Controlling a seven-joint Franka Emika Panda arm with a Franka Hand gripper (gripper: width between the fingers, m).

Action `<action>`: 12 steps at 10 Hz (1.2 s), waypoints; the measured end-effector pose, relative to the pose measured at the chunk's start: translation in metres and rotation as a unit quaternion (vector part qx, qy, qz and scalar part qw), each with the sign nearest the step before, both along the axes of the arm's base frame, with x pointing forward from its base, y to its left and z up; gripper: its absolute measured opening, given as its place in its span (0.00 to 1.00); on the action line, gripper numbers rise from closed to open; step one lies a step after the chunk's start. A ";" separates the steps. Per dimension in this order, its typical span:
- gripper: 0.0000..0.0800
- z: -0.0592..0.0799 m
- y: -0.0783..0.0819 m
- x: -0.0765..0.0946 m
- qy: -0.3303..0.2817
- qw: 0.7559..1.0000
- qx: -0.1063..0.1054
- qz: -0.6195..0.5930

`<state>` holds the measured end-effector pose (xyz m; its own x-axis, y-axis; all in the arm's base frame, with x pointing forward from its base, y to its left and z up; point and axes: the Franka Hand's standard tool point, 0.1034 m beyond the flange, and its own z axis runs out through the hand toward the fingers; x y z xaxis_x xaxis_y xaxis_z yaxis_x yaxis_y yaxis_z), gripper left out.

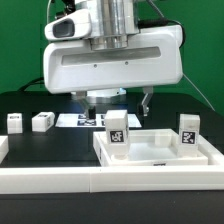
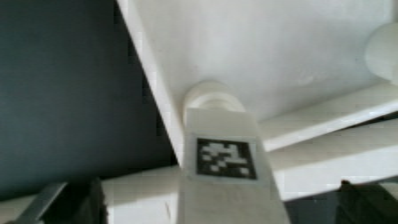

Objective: Assemble square table

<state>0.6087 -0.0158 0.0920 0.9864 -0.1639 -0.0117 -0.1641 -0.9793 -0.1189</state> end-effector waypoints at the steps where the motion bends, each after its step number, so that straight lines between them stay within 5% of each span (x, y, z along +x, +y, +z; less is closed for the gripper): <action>1: 0.81 0.000 0.000 -0.002 0.041 0.999 0.015 0.002; 8: 0.81 0.001 -0.011 0.020 0.038 0.999 0.016 -0.010; 11: 0.36 0.001 -0.011 0.020 0.038 0.999 0.016 -0.011; 12: 0.36 0.001 -0.011 0.020 0.038 0.999 0.016 -0.011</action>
Offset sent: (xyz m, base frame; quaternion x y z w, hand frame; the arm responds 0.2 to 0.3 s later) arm 0.0206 -0.0022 0.0044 0.0083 -0.0132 0.0076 0.9999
